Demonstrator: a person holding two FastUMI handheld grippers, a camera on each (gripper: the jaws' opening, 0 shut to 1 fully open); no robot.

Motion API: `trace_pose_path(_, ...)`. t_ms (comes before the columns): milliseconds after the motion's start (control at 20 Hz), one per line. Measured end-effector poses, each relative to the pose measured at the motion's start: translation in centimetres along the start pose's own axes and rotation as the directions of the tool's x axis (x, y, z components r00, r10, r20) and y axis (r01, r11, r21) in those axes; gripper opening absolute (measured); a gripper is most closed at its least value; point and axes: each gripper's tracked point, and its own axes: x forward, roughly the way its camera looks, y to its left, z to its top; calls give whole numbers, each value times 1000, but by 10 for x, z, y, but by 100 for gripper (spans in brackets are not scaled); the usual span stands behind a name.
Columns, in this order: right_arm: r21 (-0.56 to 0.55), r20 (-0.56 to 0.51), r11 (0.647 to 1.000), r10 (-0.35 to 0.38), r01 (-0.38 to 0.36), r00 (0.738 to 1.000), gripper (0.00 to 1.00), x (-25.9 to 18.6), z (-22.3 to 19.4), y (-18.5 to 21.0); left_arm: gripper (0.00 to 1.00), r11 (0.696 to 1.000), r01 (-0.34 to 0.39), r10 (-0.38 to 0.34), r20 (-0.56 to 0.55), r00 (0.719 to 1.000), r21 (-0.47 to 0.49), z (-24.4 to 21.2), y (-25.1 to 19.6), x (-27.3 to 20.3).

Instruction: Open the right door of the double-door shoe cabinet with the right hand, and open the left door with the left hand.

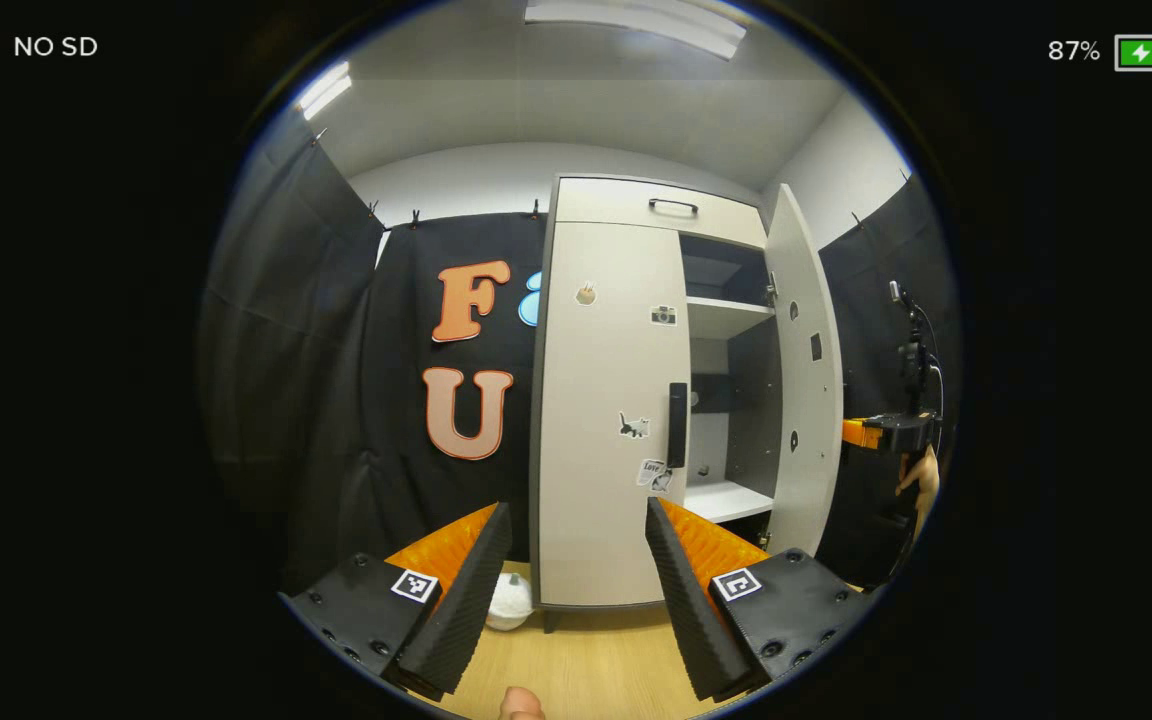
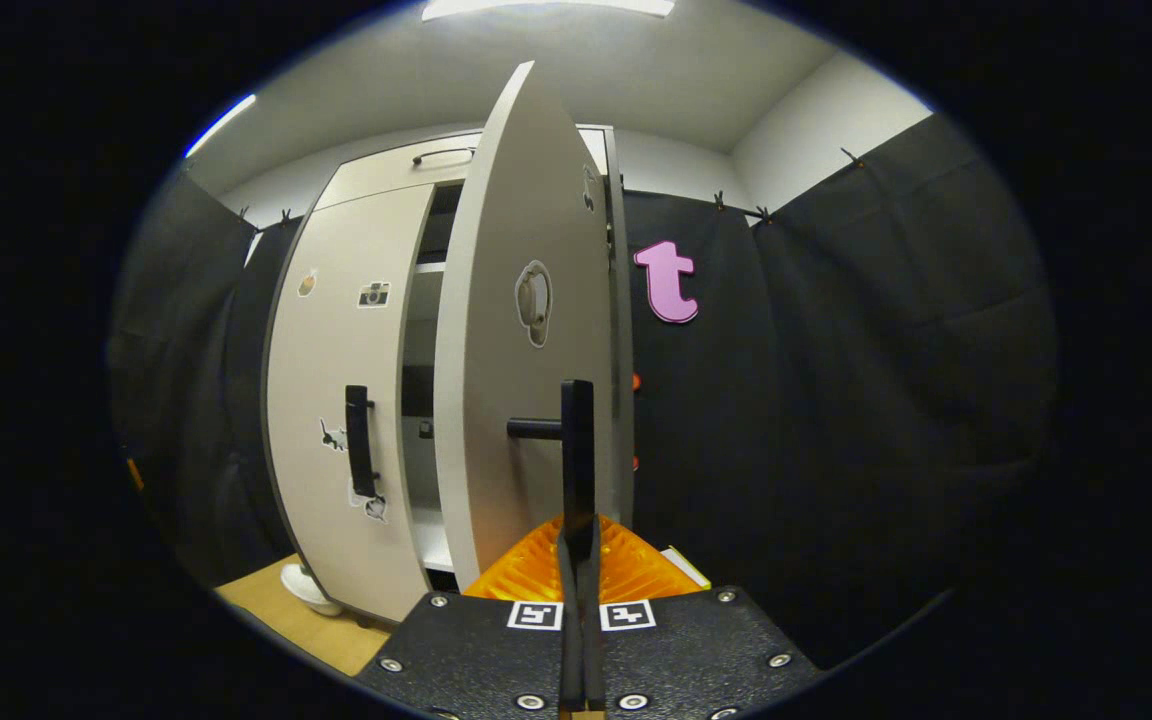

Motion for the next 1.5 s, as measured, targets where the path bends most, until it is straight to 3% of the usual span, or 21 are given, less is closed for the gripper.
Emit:
trace_pose_path(300,21,4,998,-56,56,998,0,2,0,-23,82,999,34,-35,-9,999,-42,-4,-18,17)
trace_pose_path(500,75,1,997,-21,21,1000,0,1,-2,-21,82,999,36,-37,-27,999,-34,-10,-31,34)
trace_pose_path(600,66,10,996,-67,66,998,1,-3,0,-34,81,998,50,-51,-30,998,-38,-12,-41,45)
trace_pose_path(700,50,29,991,-123,121,992,11,-7,3,-50,81,997,67,-68,-34,997,-41,-14,-54,57)
trace_pose_path(750,55,39,991,-127,125,991,24,-9,5,-52,81,996,75,-77,-35,996,-39,-14,-60,64)
trace_pose_path(900,62,42,993,-98,96,994,48,-12,5,-46,82,996,90,-91,-45,995,-22,-17,-81,88)
trace_pose_path(1050,38,49,993,-113,111,992,82,-17,4,-54,82,993,118,-118,-40,992,3,-20,-102,112)
trace_pose_path(1150,29,60,993,-119,118,991,93,-16,5,-58,82,991,128,-127,-34,991,23,-21,-114,129)
trace_pose_path(1500,39,76,990,-137,135,988,93,-17,4,-65,82,994,102,-100,-51,994,48,-23,-140,201)
